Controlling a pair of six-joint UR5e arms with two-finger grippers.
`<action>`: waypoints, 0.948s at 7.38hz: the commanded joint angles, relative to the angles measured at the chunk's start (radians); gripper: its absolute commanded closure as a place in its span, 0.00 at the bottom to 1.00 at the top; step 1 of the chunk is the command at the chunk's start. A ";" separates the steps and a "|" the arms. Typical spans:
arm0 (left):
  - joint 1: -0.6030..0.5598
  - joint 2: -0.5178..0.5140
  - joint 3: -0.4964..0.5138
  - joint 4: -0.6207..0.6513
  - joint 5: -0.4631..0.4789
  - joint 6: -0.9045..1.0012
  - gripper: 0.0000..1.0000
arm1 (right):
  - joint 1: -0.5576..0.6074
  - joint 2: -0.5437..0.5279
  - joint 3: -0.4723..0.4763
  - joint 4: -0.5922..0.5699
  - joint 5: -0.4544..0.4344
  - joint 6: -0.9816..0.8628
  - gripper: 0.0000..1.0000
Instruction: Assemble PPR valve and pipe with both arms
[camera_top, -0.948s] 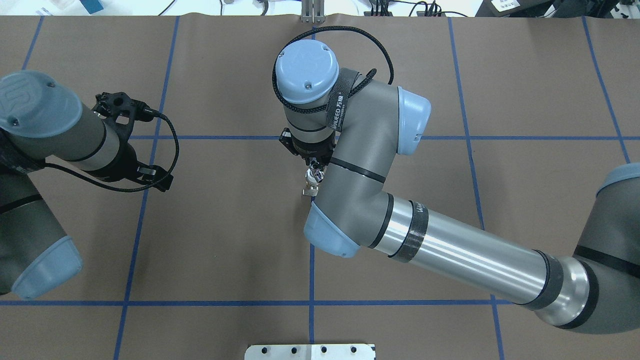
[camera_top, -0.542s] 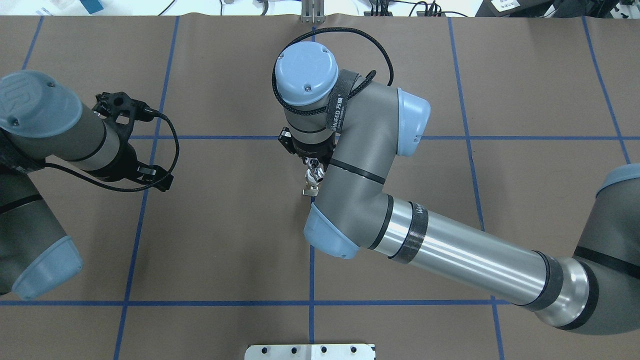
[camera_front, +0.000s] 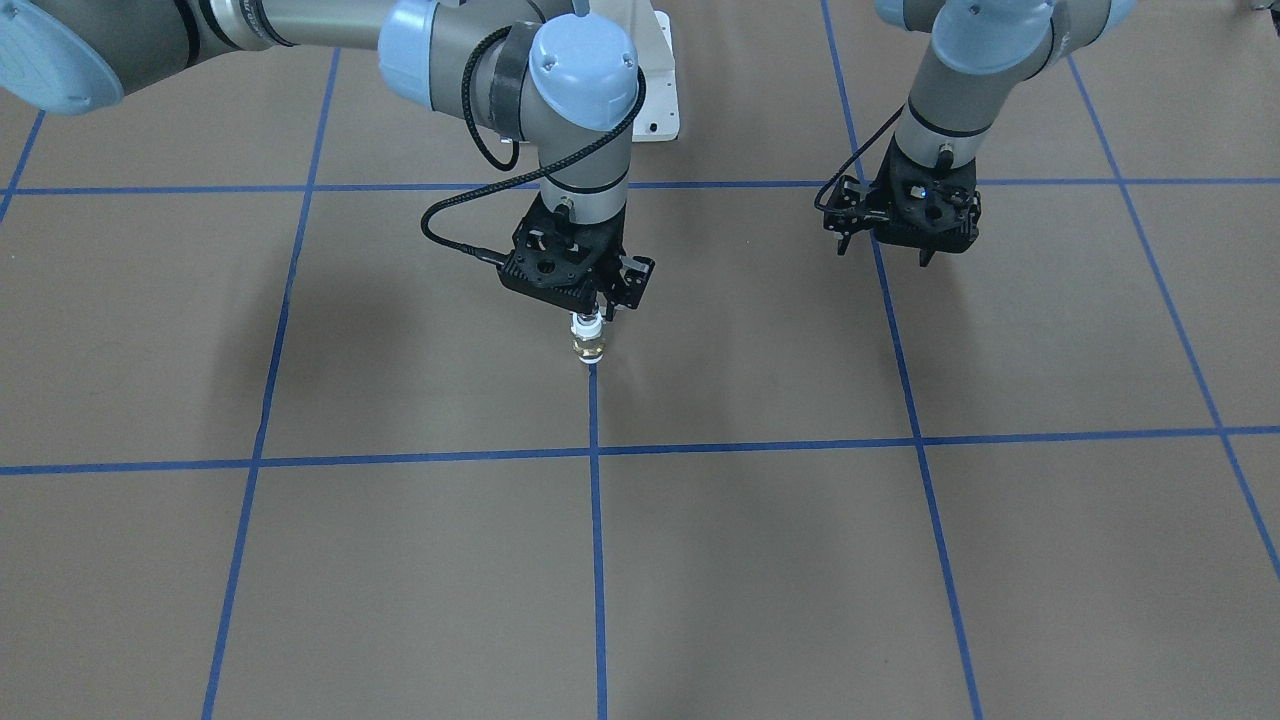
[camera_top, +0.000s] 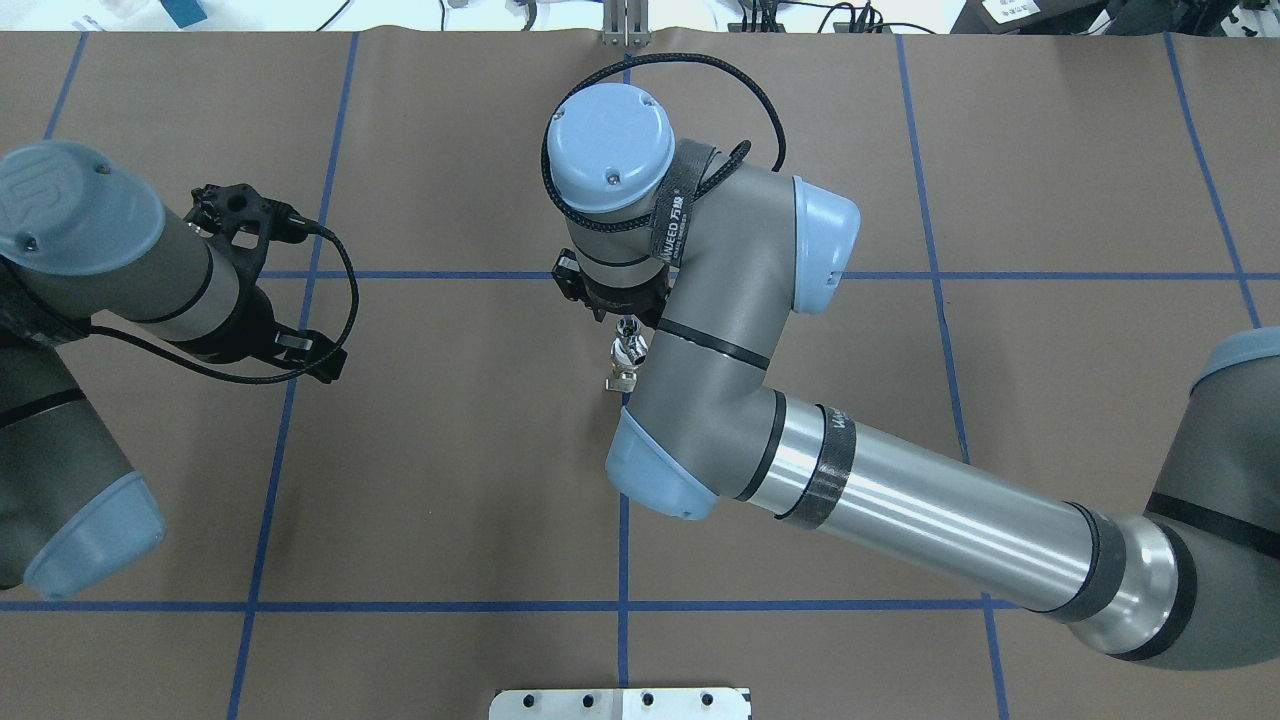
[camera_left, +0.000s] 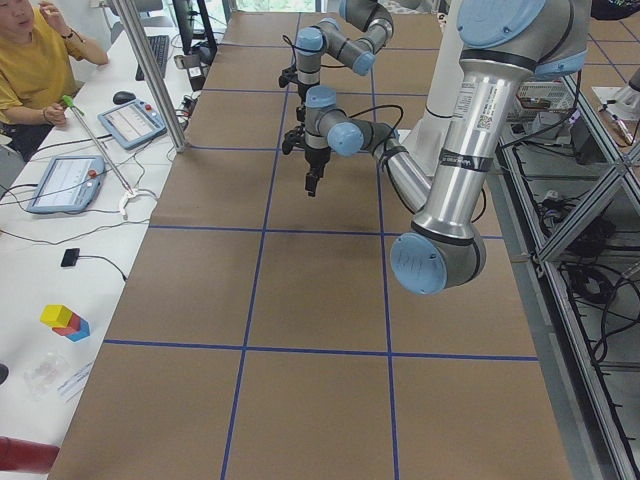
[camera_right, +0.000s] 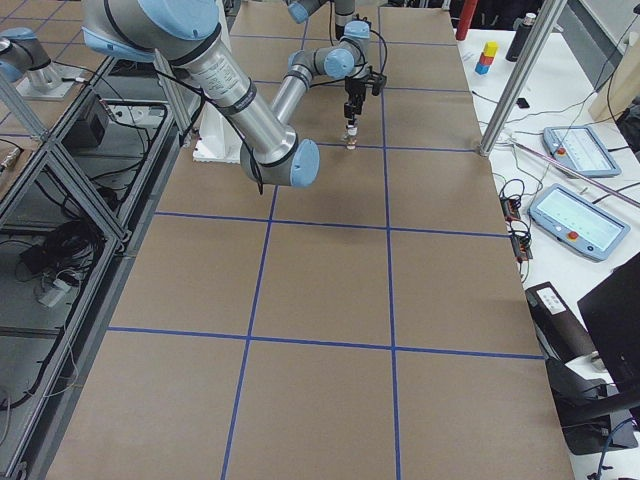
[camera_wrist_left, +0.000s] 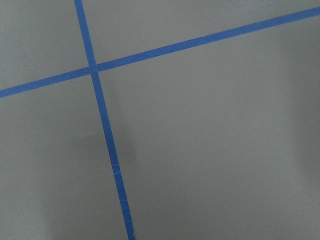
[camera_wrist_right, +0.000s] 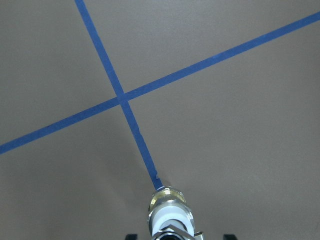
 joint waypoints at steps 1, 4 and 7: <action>-0.002 0.000 -0.001 0.000 0.000 0.002 0.00 | 0.068 -0.009 0.053 -0.007 0.006 -0.039 0.00; -0.069 0.047 -0.036 0.005 -0.009 0.014 0.00 | 0.258 -0.245 0.172 0.009 0.121 -0.412 0.00; -0.326 0.168 -0.017 0.008 -0.107 0.421 0.00 | 0.389 -0.528 0.194 0.235 0.158 -0.681 0.00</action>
